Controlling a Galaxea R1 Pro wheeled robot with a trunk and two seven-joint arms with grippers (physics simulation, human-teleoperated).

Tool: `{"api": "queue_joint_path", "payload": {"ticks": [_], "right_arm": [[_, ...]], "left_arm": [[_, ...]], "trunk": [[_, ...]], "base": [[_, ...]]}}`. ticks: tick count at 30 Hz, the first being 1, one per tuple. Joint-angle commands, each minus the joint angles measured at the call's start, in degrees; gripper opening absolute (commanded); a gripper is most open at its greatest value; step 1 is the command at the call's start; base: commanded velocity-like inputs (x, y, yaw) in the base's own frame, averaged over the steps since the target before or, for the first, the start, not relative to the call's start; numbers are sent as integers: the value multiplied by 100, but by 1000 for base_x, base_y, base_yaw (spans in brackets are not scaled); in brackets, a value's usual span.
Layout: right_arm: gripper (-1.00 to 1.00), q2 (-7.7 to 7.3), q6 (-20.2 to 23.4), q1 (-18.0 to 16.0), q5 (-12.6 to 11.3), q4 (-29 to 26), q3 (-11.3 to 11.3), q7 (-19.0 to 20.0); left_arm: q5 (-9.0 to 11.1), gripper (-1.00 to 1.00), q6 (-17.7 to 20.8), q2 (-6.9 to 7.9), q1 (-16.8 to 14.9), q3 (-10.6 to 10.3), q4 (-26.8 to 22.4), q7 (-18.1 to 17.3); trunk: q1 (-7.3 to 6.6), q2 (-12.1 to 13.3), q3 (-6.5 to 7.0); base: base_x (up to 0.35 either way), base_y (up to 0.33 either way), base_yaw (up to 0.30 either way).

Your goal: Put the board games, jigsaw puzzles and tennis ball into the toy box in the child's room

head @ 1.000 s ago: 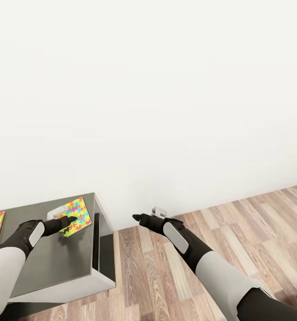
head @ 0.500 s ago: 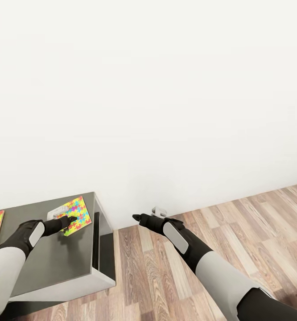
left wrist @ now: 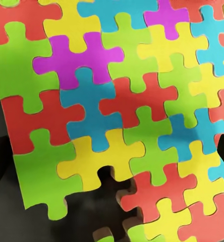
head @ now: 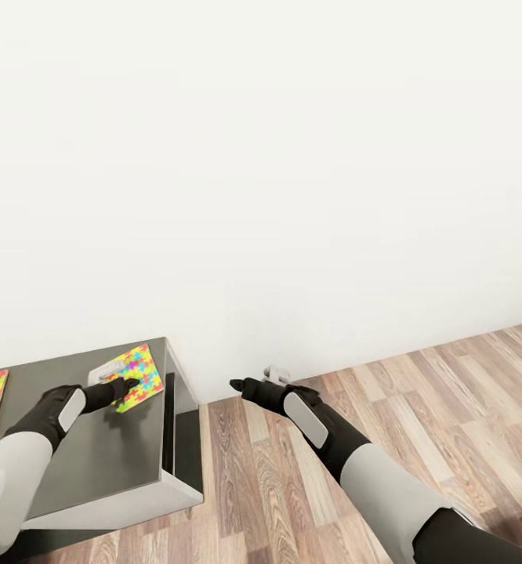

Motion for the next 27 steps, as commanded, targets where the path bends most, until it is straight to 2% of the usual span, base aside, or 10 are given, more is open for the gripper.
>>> {"api": "queue_joint_path", "payload": {"ticks": [1, 5, 10, 27], "right_arm": [[100, -35, 6, 5, -37, -2, -6, -14], [100, -151, 5, 31, -82, -11, -124, -9], [100, -180, 6, 35, -93, -13, -285, -8], [100, -185, 6, 36, -89, -13, -303, -8]], "left_arm": [[-12, 100, 58, -35, 26, 26, 20, -35], [-137, 100, 78, -132, 60, 33, -132, -58], [-137, 100, 81, -146, 66, 39, -161, -61], [-137, 100, 75, -148, 67, 44, -163, -71]], "trunk": [[6, -6, -10], [6, -6, -10], [6, -6, -10], [6, -6, -10]], "base": [[0, 0, 0], [0, 0, 0], [0, 0, 0], [0, -55, 0]]}}
